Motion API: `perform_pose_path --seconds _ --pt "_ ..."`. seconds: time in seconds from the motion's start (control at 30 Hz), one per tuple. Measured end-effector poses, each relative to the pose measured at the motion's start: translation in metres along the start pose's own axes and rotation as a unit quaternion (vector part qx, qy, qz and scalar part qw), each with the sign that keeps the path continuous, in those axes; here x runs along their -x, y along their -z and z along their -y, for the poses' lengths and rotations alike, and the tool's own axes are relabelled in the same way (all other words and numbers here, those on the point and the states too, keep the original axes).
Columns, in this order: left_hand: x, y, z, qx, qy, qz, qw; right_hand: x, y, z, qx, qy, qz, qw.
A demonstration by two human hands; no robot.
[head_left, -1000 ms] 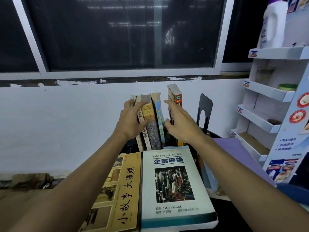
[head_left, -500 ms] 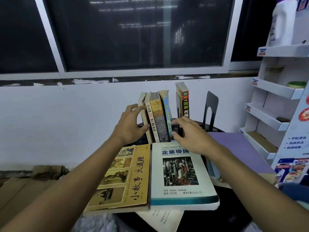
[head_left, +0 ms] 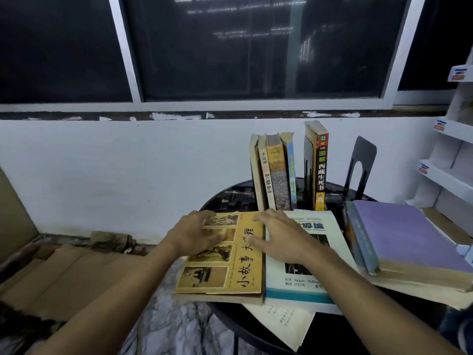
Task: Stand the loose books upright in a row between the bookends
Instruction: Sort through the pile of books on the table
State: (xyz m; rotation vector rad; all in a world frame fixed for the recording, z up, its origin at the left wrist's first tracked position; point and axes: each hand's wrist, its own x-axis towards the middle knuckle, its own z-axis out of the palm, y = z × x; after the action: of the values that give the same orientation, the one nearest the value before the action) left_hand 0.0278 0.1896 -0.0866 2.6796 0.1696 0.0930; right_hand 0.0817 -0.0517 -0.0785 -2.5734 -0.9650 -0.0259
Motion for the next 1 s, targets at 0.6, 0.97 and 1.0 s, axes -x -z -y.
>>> perform_pose_path --seconds 0.6,0.97,1.0 --pt "-0.006 -0.011 0.039 0.262 0.008 0.006 0.965 -0.029 -0.030 0.006 0.110 -0.002 0.014 0.994" --pt "0.004 0.015 0.005 0.538 0.006 -0.045 0.842 -0.034 -0.008 0.028 -0.039 -0.013 0.008 0.999" --pt "0.006 0.016 0.003 0.546 0.001 -0.032 0.837 -0.034 -0.005 0.031 -0.067 -0.007 0.003 0.998"
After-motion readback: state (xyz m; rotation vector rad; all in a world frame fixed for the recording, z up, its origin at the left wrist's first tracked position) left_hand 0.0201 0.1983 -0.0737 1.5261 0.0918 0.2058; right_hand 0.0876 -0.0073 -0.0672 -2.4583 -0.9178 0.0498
